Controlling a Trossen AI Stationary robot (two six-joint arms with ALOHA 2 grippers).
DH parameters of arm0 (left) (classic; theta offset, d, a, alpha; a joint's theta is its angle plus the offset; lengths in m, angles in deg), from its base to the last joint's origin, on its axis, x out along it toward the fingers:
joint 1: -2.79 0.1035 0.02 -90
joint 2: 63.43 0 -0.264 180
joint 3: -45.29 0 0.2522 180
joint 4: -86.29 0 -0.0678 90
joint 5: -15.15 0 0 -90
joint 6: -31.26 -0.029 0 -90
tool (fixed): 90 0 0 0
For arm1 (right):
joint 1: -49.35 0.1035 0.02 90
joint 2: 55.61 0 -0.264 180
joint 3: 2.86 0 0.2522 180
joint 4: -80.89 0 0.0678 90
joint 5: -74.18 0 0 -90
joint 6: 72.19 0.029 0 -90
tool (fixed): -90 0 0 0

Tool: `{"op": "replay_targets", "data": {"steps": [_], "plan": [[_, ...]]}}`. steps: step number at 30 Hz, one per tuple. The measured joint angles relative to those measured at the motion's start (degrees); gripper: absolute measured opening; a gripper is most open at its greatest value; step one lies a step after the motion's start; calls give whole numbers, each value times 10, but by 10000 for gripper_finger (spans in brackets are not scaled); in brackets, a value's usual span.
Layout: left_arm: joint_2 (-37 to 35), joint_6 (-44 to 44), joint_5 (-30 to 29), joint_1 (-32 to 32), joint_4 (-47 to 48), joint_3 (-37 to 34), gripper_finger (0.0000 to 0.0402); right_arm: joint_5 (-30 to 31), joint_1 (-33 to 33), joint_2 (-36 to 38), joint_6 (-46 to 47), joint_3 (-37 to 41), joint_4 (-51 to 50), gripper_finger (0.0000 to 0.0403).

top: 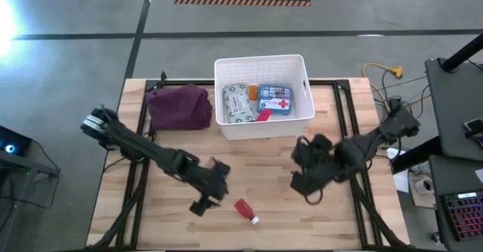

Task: Pick & place medical supplies in basket/bin
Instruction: Put the brown medicine bottle into the white bin

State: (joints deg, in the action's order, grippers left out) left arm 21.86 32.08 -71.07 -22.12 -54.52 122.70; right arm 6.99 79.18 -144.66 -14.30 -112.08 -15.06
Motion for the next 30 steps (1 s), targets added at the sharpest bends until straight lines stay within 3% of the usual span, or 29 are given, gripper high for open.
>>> {"op": "replay_targets", "data": {"steps": [6, 11, 20, 30], "plan": [[106, -114, 99, 16, 33, 100, 221, 1, 71, -24, 164, 2, -26, 329], [175, -153, 76, 28, 63, 169, 221, -5, 116, -44, 251, 12, -59, 329], [284, -154, 45, 23, 142, 294, 223, -8, 189, -40, 301, 38, -79, 329], [376, -153, 5, 23, 215, 407, 287, -4, 245, -24, 328, 71, -78, 329]]}}
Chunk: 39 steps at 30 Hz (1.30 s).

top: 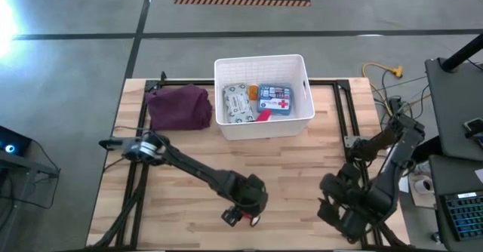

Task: Pick & place medical supplies in basket/bin
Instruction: Put the brown medicine bottle into the white bin

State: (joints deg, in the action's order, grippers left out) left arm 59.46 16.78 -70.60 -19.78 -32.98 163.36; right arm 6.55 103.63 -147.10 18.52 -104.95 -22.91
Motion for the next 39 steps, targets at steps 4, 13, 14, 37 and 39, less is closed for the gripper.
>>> {"op": "replay_targets", "data": {"steps": [4, 13, 14, 37, 39], "plan": [[6, 0, 1, -3, 10, -2, 290, 0, 11, 0, -1, 4, 0, 329], [6, 0, 2, -3, -15, -49, 290, 1, 16, 0, -11, 17, 0, 329], [6, 0, 2, -3, -20, -55, 290, 1, 16, 0, -11, 19, 0, 329], [-8, 28, -16, -2, 7, -63, 141, 11, 16, 1, 13, 45, 2, 329], [-29, 47, -40, -2, 44, -39, 141, 26, 16, 6, 26, 45, 2, 329]]}}
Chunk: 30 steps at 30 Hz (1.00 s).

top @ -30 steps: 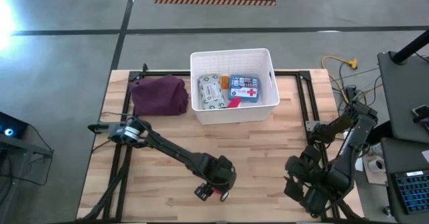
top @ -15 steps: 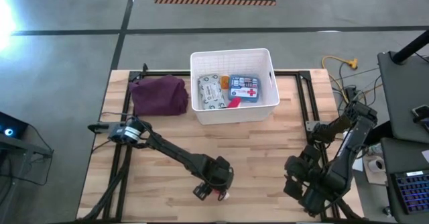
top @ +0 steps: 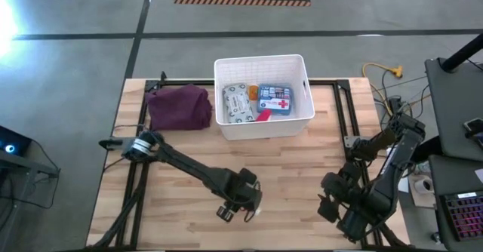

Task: Pick & place medical supplies in basket/bin
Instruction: Put the brown medicine bottle into the white bin

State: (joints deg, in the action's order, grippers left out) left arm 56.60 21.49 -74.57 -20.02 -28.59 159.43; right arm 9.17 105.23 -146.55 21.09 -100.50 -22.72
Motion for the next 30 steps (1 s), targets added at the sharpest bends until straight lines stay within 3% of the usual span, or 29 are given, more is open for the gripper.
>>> {"op": "replay_targets", "data": {"steps": [4, 8, 11, 14, 19, 23, 25, 30], "plan": [[-55, 27, -69, 2, 49, 51, 141, 44, 0, 17, 20, 0, -1, 329], [-126, 48, -198, 15, 75, 98, 141, 99, -1, 38, 39, 0, -1, 329], [-180, 56, -298, 49, 92, 126, 141, 125, -1, 52, 44, 2, -2, 328], [-225, 83, -339, 115, 101, 140, 141, 129, -5, 60, 39, 7, -2, 327], [-263, 136, -310, 275, 104, 123, 141, 139, -15, 65, 38, 13, -2, 327], [-246, 168, -157, 380, 90, 86, 144, 143, -27, 66, 38, 16, -2, 327], [-235, 190, -125, 404, 53, 60, 157, 143, -32, 66, 38, 16, -1, 327], [-232, 198, -123, 410, -16, 17, 232, 142, -35, 66, 54, 16, 1, 327]]}}
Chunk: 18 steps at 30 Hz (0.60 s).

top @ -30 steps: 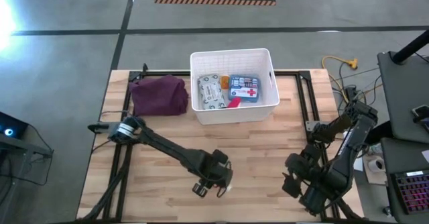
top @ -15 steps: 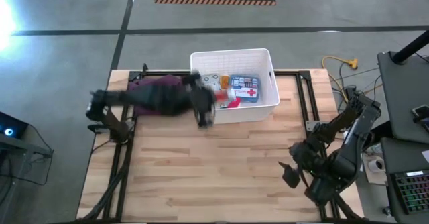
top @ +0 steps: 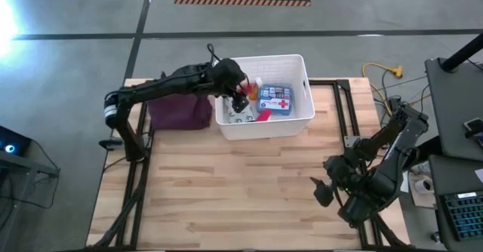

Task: Pick & place medical supplies in basket/bin
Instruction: Put the brown medicine bottle into the white bin, then return to Home Position

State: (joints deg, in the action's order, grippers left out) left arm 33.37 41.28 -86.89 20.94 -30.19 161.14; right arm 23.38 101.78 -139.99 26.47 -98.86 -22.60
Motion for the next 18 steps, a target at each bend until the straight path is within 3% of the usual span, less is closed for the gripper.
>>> {"op": "replay_targets", "data": {"steps": [6, 10, 13, 18], "plan": [[-12, -19, 0, -3, 32, 18, 320, -2, 1, 0, 14, 0, 2, 327], [-32, 0, 7, -13, 110, 72, 330, 0, -3, 0, 4, 0, 2, 327], [-62, 10, 56, -39, 171, 108, 331, 10, -9, 0, 1, 0, 5, 327], [-148, 23, 75, -119, 159, 101, 332, 58, -24, 26, -79, 1, 65, 327]]}}
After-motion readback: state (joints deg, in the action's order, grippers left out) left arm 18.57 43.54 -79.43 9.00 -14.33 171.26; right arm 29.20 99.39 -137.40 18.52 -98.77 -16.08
